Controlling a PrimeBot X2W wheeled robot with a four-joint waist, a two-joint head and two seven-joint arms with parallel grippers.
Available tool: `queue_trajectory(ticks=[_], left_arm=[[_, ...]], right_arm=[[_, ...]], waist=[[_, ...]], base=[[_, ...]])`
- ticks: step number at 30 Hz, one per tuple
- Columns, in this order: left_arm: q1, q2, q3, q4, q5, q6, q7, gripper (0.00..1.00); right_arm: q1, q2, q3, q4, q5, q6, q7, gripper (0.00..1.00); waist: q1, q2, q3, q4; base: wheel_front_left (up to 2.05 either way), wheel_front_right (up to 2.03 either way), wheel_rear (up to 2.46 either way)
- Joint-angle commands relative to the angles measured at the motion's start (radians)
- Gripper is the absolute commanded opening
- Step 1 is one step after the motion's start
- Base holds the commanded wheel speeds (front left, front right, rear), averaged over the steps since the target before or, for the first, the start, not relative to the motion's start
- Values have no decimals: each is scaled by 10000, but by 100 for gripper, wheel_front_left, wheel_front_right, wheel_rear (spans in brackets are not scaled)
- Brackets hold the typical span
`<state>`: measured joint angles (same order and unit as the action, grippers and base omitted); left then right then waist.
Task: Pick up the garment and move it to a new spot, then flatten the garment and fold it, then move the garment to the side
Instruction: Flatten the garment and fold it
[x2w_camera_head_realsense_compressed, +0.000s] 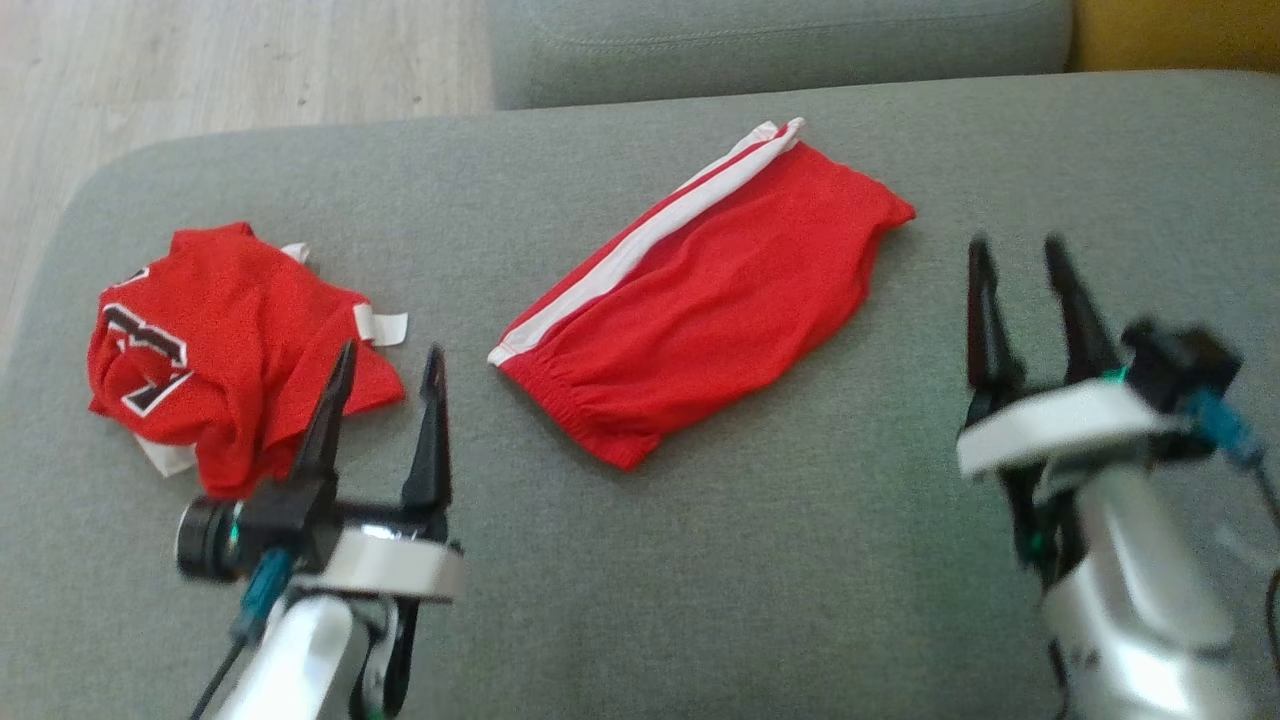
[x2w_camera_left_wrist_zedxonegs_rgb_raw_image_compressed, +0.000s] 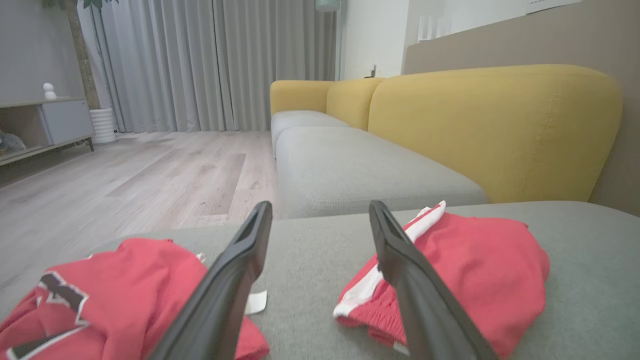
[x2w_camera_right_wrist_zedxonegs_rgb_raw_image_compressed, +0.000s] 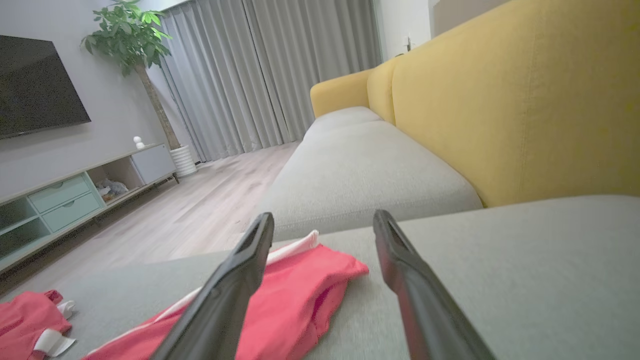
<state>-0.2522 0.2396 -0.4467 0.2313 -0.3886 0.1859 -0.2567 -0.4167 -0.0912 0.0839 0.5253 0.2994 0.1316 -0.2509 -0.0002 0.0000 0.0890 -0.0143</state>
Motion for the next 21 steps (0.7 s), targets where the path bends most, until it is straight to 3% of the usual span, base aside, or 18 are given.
queue_trajectory(ticks=[1,9,21], left_arm=[[15,109,613,-350,102,44,-51,100],[848,-324,1432,-540,564,-378,-51,100],[130,-906,1537,-433,1191,-1196,-51,100]], right_arm=[[208,226,120,-618,-149,-9,-107,100],[1477,404,47,-1390,-395,-9,-108,100],[-714,408,-1145,-940,-1395,-9,1653,100]], waist=[[2,0,-80,-97],[2,0,101,-21],[2,0,1526,913]], base=[[0,0,0],[0,0,0],[0,0,0]])
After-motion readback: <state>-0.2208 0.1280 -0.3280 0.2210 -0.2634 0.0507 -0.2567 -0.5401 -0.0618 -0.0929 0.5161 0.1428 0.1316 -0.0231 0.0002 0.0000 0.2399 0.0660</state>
